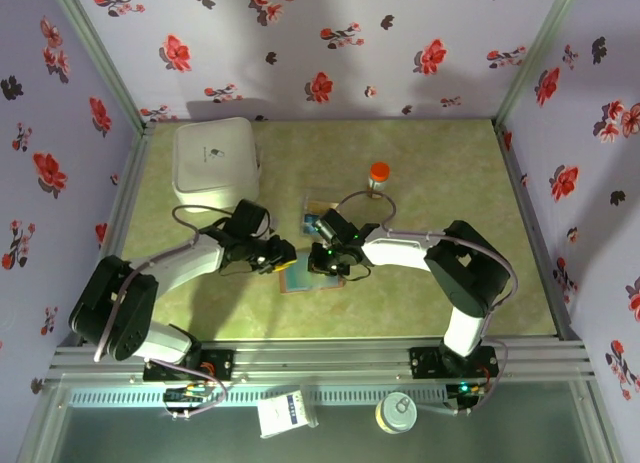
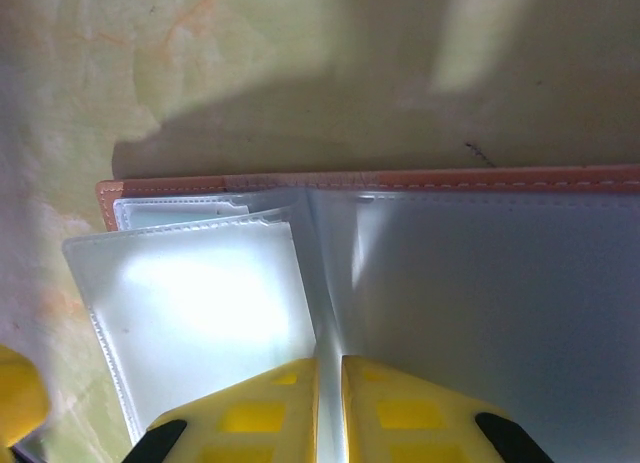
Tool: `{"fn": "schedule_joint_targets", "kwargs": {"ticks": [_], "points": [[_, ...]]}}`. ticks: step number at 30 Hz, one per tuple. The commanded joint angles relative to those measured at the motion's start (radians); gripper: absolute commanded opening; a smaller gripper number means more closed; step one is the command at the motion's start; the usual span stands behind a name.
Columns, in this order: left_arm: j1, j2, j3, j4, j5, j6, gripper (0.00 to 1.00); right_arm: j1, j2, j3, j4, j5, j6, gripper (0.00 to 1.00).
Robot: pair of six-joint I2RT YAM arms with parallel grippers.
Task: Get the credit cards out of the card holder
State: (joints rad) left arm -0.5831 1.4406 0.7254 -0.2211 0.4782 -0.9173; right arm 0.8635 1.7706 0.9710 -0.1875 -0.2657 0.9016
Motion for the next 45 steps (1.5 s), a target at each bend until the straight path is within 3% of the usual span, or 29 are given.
{"fn": "schedule_joint_targets", "kwargs": {"ticks": [1, 21, 34, 45], "points": [[-0.012, 0.031, -0.022, 0.053, 0.032, -0.037, 0.26, -0.008, -0.022, -0.013, -0.010, 0.005, 0.003, 0.14], [-0.041, 0.075, -0.007, 0.100, 0.046, -0.062, 0.24, -0.013, -0.078, -0.008, -0.018, 0.028, -0.006, 0.17], [-0.087, 0.138, 0.113, 0.065, 0.037, -0.060, 0.29, -0.079, -0.206, 0.004, -0.244, 0.148, -0.119, 0.25], [-0.143, 0.279, 0.225, 0.069, 0.040, -0.059, 0.34, -0.089, -0.179, 0.015, -0.348, 0.182, -0.180, 0.35]]}}
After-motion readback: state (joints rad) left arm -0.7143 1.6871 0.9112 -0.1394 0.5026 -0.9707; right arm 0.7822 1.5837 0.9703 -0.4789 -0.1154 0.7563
